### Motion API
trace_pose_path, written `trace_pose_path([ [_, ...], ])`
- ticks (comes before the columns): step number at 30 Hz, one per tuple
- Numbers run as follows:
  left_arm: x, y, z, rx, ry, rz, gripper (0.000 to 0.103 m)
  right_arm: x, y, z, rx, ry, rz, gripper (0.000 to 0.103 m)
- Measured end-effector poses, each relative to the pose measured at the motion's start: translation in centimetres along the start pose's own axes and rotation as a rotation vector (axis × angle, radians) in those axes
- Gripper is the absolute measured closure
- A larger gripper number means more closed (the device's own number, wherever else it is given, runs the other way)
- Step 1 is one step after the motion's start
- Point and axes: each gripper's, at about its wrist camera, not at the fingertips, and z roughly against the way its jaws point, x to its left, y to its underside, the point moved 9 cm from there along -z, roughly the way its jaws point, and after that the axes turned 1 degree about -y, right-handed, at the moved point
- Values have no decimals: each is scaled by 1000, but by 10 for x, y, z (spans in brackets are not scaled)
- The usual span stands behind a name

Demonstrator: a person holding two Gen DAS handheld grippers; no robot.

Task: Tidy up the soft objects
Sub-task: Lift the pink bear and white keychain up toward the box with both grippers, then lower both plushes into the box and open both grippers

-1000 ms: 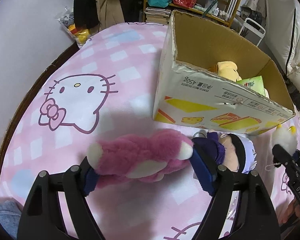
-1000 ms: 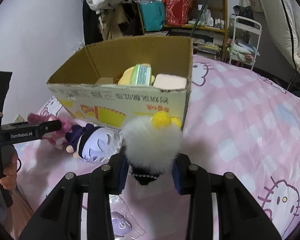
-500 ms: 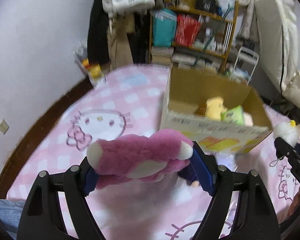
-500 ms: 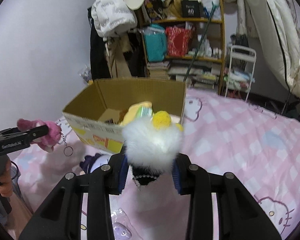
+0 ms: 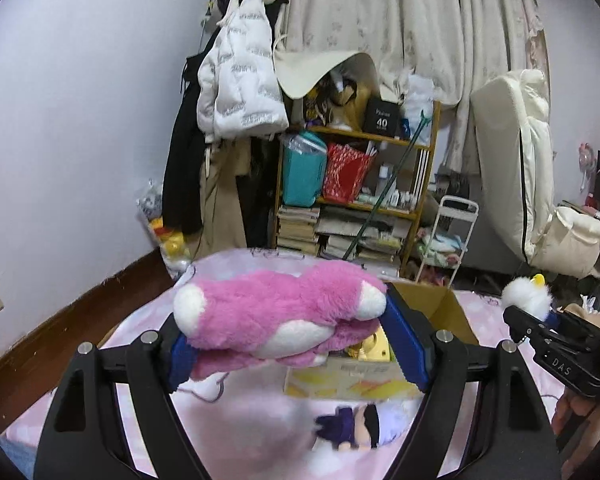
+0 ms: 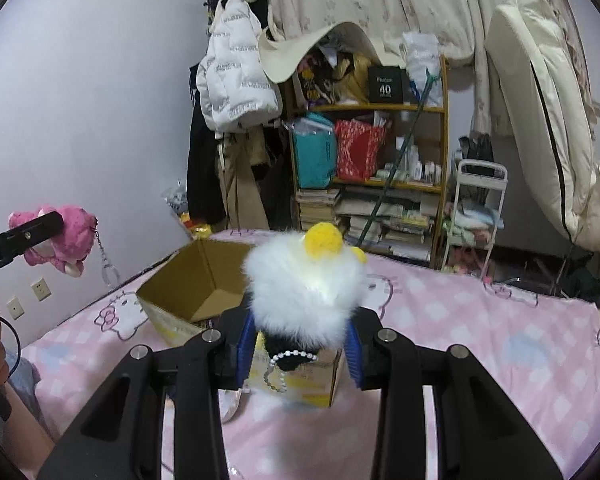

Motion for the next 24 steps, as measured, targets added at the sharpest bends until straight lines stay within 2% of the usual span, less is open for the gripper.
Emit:
trace_pose_path([
  [4, -6, -17, -5, -47, -40, -65, 23, -1, -24, -3, -40, 7, 12, 64],
  [12, -35, -47, -20, -107, -29, -170, 23, 1, -62, -22, -107, -15, 36, 64],
  [18, -46, -39, -40, -96, -1, -176, 23, 3, -52, -36, -108, -11, 46, 64],
  [24, -52, -17, -65, -41, 37, -159, 23, 1, -38, -49, -82, -17, 44, 64],
])
